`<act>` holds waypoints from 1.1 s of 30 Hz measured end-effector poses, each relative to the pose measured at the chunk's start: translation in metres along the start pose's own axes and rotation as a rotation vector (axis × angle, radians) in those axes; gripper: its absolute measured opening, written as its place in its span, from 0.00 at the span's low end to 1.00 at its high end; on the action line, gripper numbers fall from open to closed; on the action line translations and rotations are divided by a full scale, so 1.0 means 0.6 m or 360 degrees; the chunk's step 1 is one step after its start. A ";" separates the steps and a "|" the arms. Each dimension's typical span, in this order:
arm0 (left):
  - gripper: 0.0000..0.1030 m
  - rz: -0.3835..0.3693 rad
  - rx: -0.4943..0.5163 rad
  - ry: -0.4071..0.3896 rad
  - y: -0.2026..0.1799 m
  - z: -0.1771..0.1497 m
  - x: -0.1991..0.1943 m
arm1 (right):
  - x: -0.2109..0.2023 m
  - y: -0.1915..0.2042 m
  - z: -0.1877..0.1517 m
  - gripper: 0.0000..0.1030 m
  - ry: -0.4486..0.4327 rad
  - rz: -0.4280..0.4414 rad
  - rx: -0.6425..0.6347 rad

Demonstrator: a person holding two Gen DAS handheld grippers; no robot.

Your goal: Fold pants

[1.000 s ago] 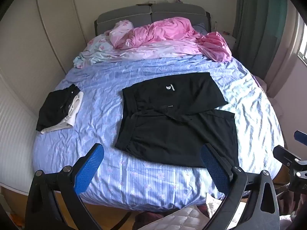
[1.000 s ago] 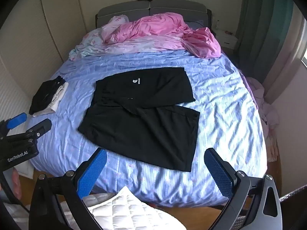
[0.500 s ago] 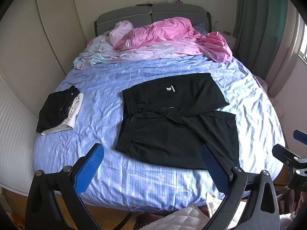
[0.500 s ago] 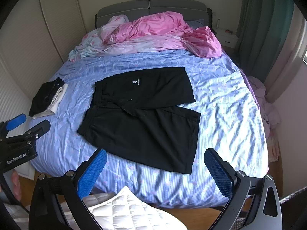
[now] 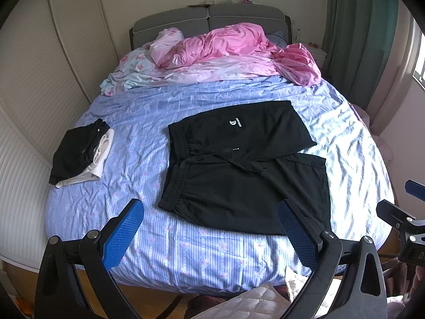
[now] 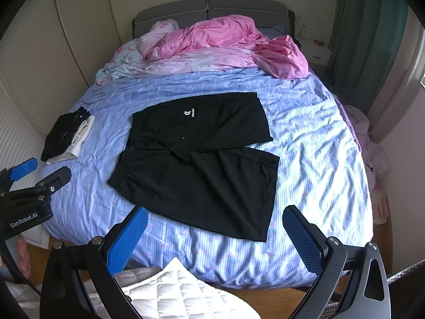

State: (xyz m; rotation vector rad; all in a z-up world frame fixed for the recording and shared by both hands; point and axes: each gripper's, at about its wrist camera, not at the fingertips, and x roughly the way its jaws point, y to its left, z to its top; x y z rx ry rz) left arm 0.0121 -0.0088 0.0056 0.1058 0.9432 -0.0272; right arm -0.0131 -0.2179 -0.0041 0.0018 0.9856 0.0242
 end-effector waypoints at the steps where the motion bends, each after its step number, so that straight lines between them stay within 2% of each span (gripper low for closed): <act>1: 0.99 0.0000 0.0001 0.0001 0.000 0.000 0.000 | 0.001 0.000 0.000 1.00 0.0000 0.0000 0.0000; 33: 0.99 -0.0005 0.0000 -0.0001 0.002 0.003 0.002 | 0.002 0.002 -0.001 1.00 0.0003 -0.0002 -0.0003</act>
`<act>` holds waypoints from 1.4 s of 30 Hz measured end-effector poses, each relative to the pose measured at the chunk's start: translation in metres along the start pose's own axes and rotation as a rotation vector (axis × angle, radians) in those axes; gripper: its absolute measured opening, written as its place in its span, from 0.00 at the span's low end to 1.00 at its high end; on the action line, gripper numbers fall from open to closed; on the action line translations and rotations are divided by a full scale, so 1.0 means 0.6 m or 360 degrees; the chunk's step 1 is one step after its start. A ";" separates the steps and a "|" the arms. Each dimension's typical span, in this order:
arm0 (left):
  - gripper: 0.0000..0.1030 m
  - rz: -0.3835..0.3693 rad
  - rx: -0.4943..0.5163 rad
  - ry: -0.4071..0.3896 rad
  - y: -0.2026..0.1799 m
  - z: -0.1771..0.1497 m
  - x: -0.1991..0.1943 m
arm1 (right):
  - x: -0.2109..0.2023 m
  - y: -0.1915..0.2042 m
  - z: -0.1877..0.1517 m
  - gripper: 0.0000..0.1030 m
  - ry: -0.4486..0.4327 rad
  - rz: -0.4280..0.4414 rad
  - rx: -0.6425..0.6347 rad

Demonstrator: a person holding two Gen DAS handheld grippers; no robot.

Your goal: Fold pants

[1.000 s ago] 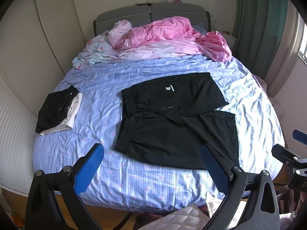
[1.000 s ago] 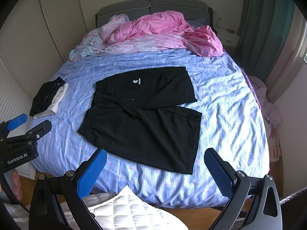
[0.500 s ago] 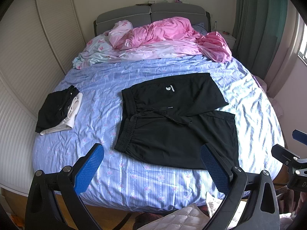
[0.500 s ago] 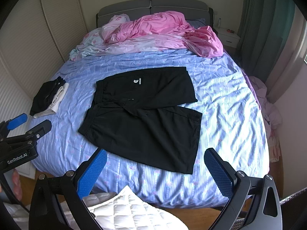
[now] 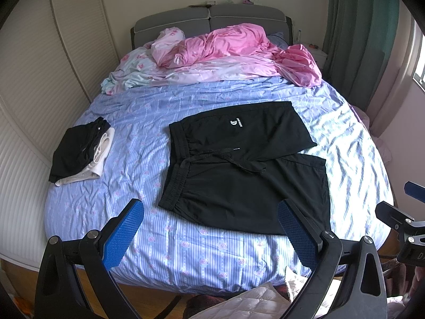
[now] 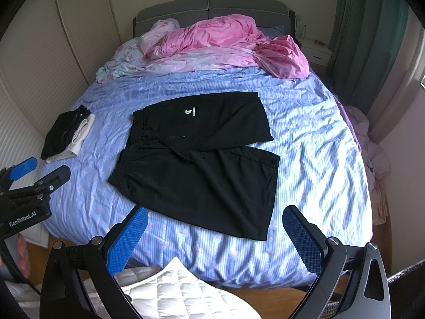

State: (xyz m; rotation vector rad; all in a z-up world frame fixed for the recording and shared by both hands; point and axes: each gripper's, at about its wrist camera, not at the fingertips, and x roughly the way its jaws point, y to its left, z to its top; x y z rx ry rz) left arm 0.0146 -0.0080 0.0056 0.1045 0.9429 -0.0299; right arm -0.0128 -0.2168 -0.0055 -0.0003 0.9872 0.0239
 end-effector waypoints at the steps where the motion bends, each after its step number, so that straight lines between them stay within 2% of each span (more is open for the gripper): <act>1: 0.99 0.0000 0.0000 0.0001 0.000 0.000 0.001 | 0.000 0.000 0.000 1.00 0.0000 -0.0001 -0.0001; 8: 0.99 -0.0002 -0.0007 0.0016 0.003 -0.005 0.005 | 0.001 0.000 -0.009 1.00 0.0018 0.0004 -0.0007; 14: 0.99 -0.0005 -0.0034 0.0086 0.011 -0.009 0.022 | 0.013 0.003 -0.006 1.00 0.0078 -0.0001 -0.0002; 21: 0.99 0.0009 -0.0041 0.0122 0.057 -0.017 0.056 | 0.055 0.015 -0.003 1.00 0.0184 -0.0030 0.0064; 23: 0.99 0.0011 -0.0054 0.0145 0.077 -0.023 0.081 | 0.078 0.023 -0.008 1.00 0.0213 -0.0035 0.0099; 25: 0.99 -0.0052 -0.0087 0.0173 0.096 -0.032 0.115 | 0.102 0.028 -0.016 1.00 0.0236 -0.0059 0.0153; 29: 0.98 -0.0108 -0.0132 0.0230 0.121 -0.052 0.185 | 0.146 0.035 -0.043 1.00 0.0187 -0.0148 0.0268; 33: 0.95 -0.0175 -0.0236 0.0351 0.144 -0.075 0.259 | 0.204 0.027 -0.080 1.00 0.0175 -0.0192 0.0436; 37: 0.92 -0.0233 -0.0365 0.0470 0.159 -0.089 0.333 | 0.273 0.009 -0.114 1.00 0.0231 -0.0235 0.0610; 42: 0.87 -0.0210 -0.0397 0.0552 0.142 -0.110 0.428 | 0.355 -0.020 -0.140 0.99 0.0298 -0.0247 0.0777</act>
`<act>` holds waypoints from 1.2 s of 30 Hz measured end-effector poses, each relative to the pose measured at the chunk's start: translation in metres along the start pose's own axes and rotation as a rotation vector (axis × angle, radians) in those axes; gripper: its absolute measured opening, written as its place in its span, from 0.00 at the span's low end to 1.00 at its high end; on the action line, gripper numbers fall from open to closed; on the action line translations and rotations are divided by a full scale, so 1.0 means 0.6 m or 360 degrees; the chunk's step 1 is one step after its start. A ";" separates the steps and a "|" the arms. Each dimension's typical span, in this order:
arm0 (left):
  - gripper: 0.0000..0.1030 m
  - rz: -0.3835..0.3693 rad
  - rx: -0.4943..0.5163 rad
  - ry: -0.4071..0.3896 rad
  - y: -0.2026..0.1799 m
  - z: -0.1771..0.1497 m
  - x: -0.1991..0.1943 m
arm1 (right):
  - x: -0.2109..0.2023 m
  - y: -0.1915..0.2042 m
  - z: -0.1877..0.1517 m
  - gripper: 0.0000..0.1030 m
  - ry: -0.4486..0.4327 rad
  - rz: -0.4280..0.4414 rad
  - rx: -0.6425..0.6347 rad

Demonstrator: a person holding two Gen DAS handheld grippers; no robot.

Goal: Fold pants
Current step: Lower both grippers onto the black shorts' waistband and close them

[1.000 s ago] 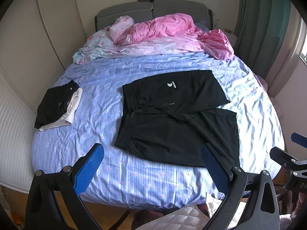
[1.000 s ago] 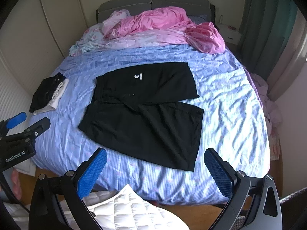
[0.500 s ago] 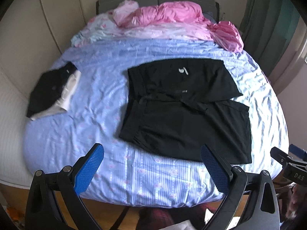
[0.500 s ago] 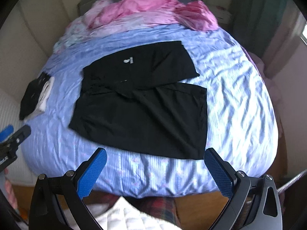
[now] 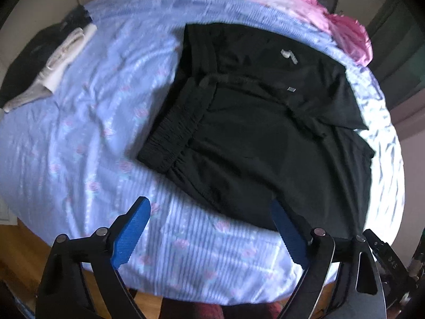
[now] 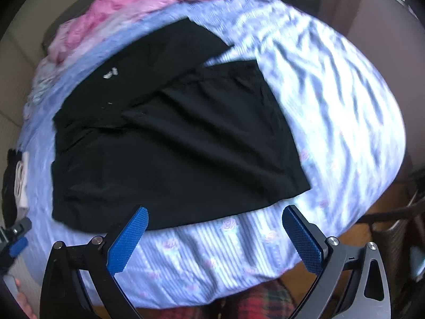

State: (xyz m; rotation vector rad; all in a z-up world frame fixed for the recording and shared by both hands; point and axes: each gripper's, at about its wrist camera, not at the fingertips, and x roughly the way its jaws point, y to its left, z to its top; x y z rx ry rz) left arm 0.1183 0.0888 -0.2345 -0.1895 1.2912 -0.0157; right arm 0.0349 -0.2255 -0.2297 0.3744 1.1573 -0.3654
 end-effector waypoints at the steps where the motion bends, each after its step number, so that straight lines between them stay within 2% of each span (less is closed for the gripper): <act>1: 0.86 -0.0017 -0.0030 0.0030 0.002 0.001 0.022 | 0.021 -0.003 0.000 0.99 0.0031 -0.0012 0.0024; 6: 0.77 -0.0051 -0.0233 0.0161 0.025 -0.002 0.114 | 0.115 -0.020 -0.005 0.96 0.0162 -0.0020 0.0200; 10: 0.72 -0.0050 -0.0275 0.0195 0.029 -0.003 0.155 | 0.176 -0.029 -0.013 0.86 0.0229 -0.0059 0.0260; 14: 0.70 -0.0059 -0.0337 0.0192 0.033 -0.001 0.172 | 0.206 -0.029 -0.018 0.86 0.0247 -0.0074 0.0296; 17: 0.47 -0.0092 -0.0363 0.0184 0.033 -0.002 0.163 | 0.208 -0.020 -0.016 0.84 0.0255 -0.0085 0.0265; 19: 0.22 -0.0123 -0.0367 0.0189 0.032 -0.002 0.156 | 0.204 -0.013 -0.013 0.67 0.0260 -0.0083 0.0215; 20: 0.17 -0.0119 -0.0368 0.0187 0.033 -0.002 0.153 | 0.201 -0.009 -0.012 0.62 0.0259 -0.0080 0.0199; 21: 0.12 -0.0128 -0.0367 0.0188 0.034 -0.005 0.143 | 0.195 -0.008 -0.012 0.49 0.0261 -0.0077 0.0185; 24: 0.10 -0.0144 -0.0368 0.0185 0.036 -0.002 0.130 | 0.182 0.001 -0.004 0.09 0.0266 -0.0063 0.0144; 29: 0.10 -0.0161 -0.0395 0.0127 0.033 -0.003 0.080 | 0.136 0.013 0.014 0.07 0.0206 -0.0060 0.0072; 32: 0.09 -0.0175 -0.0385 0.0069 0.028 0.007 0.039 | 0.086 0.023 0.030 0.06 0.0117 -0.0038 0.0014; 36: 0.09 -0.0188 -0.0322 -0.0054 0.011 0.033 -0.020 | 0.001 0.043 0.068 0.06 -0.0066 0.0009 -0.0028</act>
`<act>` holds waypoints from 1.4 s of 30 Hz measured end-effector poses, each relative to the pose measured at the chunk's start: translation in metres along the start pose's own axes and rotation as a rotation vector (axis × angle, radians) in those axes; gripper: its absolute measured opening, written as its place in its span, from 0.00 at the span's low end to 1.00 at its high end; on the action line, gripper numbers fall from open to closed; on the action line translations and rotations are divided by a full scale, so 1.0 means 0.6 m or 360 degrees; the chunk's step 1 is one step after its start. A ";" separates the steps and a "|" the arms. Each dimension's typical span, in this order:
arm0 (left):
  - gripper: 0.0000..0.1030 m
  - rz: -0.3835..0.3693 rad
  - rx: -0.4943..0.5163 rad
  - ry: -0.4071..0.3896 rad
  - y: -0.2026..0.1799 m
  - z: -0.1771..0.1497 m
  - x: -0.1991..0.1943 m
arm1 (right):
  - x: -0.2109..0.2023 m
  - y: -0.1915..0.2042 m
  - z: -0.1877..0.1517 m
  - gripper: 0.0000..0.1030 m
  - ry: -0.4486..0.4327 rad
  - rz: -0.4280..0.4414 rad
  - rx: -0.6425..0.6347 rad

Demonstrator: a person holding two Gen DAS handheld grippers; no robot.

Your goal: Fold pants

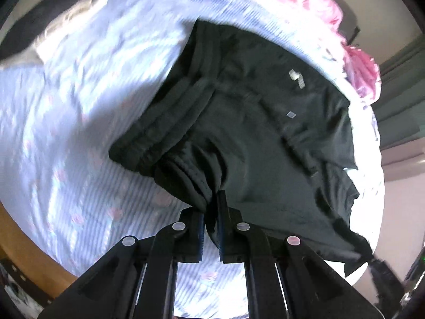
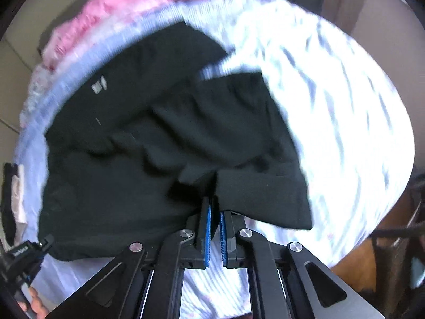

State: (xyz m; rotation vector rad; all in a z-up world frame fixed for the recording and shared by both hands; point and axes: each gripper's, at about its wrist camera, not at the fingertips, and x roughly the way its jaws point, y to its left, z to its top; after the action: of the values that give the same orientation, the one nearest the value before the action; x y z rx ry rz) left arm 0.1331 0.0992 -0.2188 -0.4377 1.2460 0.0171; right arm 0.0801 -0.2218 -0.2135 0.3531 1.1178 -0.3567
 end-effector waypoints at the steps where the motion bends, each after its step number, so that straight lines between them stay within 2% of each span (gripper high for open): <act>1: 0.09 -0.0010 0.0011 -0.0029 -0.007 0.008 -0.011 | -0.014 -0.005 0.025 0.06 -0.0043 0.0025 -0.0001; 8: 0.08 -0.0103 0.0021 -0.0204 -0.053 0.091 -0.086 | -0.094 0.005 0.146 0.06 -0.0280 0.0129 -0.0030; 13: 0.08 -0.0122 0.0039 -0.0284 -0.093 0.162 -0.098 | -0.118 0.048 0.218 0.06 -0.0396 0.0183 -0.0080; 19: 0.08 -0.0101 0.0023 -0.0321 -0.122 0.253 -0.063 | -0.114 0.104 0.330 0.06 -0.0492 0.0213 -0.0203; 22: 0.08 -0.0062 0.0035 -0.0315 -0.138 0.310 -0.027 | -0.083 0.126 0.373 0.06 -0.0483 0.0212 -0.0245; 29: 0.08 0.0042 0.0100 -0.0271 -0.158 0.406 0.057 | 0.048 0.177 0.470 0.06 -0.0365 0.0226 -0.0267; 35: 0.08 0.0105 0.0057 -0.0156 -0.151 0.461 0.144 | 0.159 0.228 0.541 0.06 -0.0261 0.0216 -0.0339; 42: 0.08 0.0174 0.0075 -0.0092 -0.146 0.494 0.217 | 0.283 0.271 0.583 0.06 -0.0109 0.0188 -0.0393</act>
State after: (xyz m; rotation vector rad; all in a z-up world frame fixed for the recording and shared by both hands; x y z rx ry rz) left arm 0.4677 0.0879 -0.2377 -0.3255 1.2096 0.0928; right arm 0.5006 -0.2505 -0.2151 0.1858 1.0548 -0.1229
